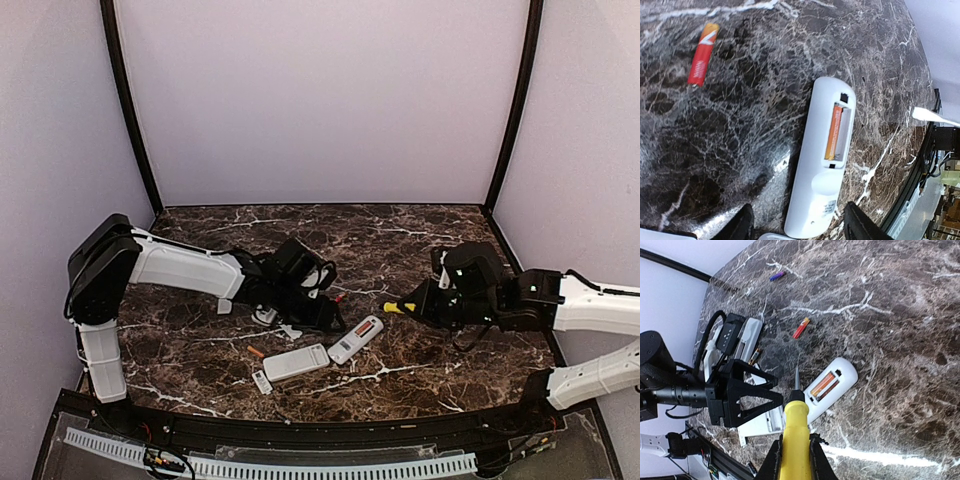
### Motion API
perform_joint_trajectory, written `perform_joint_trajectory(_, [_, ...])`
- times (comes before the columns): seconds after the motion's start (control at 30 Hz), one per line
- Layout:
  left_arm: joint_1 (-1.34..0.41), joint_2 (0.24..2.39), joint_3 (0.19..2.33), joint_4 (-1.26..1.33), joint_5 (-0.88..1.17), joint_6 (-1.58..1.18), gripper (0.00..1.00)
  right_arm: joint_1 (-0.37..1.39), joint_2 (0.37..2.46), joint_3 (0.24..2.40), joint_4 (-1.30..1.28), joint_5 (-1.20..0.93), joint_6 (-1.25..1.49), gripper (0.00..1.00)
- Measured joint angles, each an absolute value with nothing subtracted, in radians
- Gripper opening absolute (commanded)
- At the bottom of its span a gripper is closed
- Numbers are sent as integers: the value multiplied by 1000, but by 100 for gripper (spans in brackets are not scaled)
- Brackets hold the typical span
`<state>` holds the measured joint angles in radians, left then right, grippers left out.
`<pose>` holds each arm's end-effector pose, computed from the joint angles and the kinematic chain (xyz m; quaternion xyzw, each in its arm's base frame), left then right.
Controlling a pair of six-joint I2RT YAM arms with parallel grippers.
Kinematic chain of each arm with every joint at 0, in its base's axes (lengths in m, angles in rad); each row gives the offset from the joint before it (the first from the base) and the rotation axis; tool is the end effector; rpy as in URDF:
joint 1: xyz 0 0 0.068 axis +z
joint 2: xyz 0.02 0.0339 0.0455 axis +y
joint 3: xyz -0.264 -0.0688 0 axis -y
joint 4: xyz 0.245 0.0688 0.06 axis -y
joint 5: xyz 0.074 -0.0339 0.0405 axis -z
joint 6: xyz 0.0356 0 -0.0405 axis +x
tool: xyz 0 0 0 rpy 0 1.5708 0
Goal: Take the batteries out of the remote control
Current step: Remove the battery from the remote control without the battery cover.
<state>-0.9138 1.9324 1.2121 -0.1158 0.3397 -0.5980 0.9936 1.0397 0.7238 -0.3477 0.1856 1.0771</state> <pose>0.2405 -0.3313 0.1641 0.2046 0.8989 -0.3576 0.1494 0.1276 0.1838 0.2549 0.0779 0.8925 0.3328 0.2943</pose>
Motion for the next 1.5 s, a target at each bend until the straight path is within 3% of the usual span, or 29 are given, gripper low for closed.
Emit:
perform_joint_trajectory(0.23, [-936,1921,1273,-152,269,-535,74,869,1021,705,-327,120,994,0])
perform_joint_trajectory(0.77, [-1056,1964,1309,-192,116,-466,80,854,969,602,-284,17,1029,0])
perform_joint_trajectory(1.13, [-1080,2027,1343,-239,51,-446,78,854,1013,577,-246,13,1056,0])
perform_joint_trajectory(1.5, [-1085,2033,1346,-246,41,-421,64,854,1094,559,-169,-23,1079,0])
